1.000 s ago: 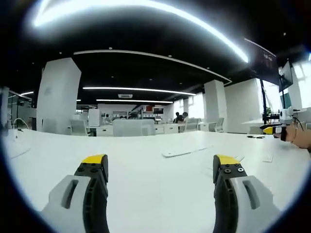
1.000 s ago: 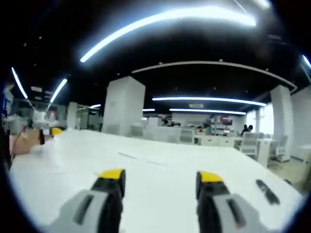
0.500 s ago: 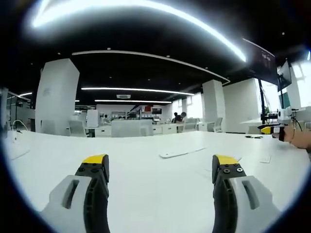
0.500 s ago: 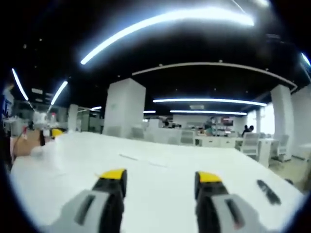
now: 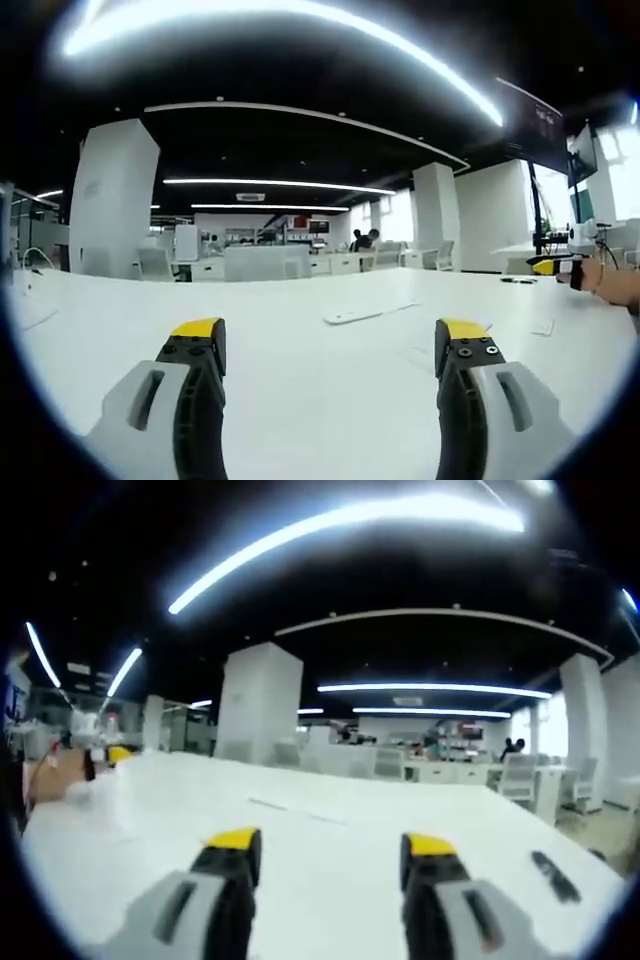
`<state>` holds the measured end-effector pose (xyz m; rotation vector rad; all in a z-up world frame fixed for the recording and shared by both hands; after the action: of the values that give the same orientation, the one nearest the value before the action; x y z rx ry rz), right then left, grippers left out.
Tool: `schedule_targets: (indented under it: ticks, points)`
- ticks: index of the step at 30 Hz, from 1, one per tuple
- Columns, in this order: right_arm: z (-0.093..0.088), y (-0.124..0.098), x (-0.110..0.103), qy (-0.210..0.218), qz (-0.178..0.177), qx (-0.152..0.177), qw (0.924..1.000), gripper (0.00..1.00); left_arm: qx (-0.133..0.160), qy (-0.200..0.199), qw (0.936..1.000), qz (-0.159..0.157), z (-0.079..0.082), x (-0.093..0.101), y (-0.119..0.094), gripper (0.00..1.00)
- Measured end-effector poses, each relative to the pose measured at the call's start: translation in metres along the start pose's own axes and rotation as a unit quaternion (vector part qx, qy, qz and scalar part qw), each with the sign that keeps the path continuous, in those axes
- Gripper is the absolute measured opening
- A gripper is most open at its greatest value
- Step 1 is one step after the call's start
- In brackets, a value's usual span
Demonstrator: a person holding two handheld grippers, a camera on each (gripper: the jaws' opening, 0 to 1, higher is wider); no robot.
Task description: Locate the socket holder cover, grip the socket holder cover, clip it into the socket holder slot.
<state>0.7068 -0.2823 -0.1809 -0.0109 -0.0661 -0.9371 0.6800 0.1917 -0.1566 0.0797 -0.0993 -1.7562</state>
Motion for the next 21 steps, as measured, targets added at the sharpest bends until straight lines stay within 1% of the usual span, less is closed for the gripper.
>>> schedule_targets:
  ticks: [4, 7, 11, 16, 21]
  points:
    - [-0.0004, 0.0008, -0.0039, -0.003, 0.004, -0.001, 1.0000, 0.58, 0.008, -0.005, 1.0000, -0.001, 0.0039, 0.0002, -0.0011, 0.84]
    - [-0.0026, 0.0013, -0.0039, -0.006, 0.003, -0.006, 1.0000, 0.58, 0.008, -0.010, 0.9999, 0.001, 0.0046, -0.0009, -0.0015, 0.84]
    - [-0.0009, 0.0006, -0.0063, -0.008, 0.003, -0.004, 1.0000, 0.58, 0.007, -0.013, 0.9999, 0.001, 0.0040, -0.0008, -0.0014, 0.84]
    - [0.0017, 0.0007, -0.0054, -0.012, 0.003, -0.003, 0.9999, 0.58, 0.007, -0.011, 0.9999, 0.003, 0.0052, -0.0016, -0.0016, 0.84]
    - [0.0022, -0.0003, -0.0056, -0.019, 0.005, -0.010, 0.9998, 0.58, 0.003, -0.004, 1.0000, -0.006, 0.0055, 0.0030, -0.0019, 0.83]
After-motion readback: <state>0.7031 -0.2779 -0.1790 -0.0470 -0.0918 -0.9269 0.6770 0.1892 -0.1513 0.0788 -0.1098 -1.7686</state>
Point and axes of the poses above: the point that each gripper's makers call its tool centre point, and the gripper's own axes: y roughly forward along the fingers, x roughly to its right, z roughly out of its top, the point moved 1 cm from there along -y, roughly backward along the fingers, and after that the axes turned 8 degrees about z, right-handed, at the moved point
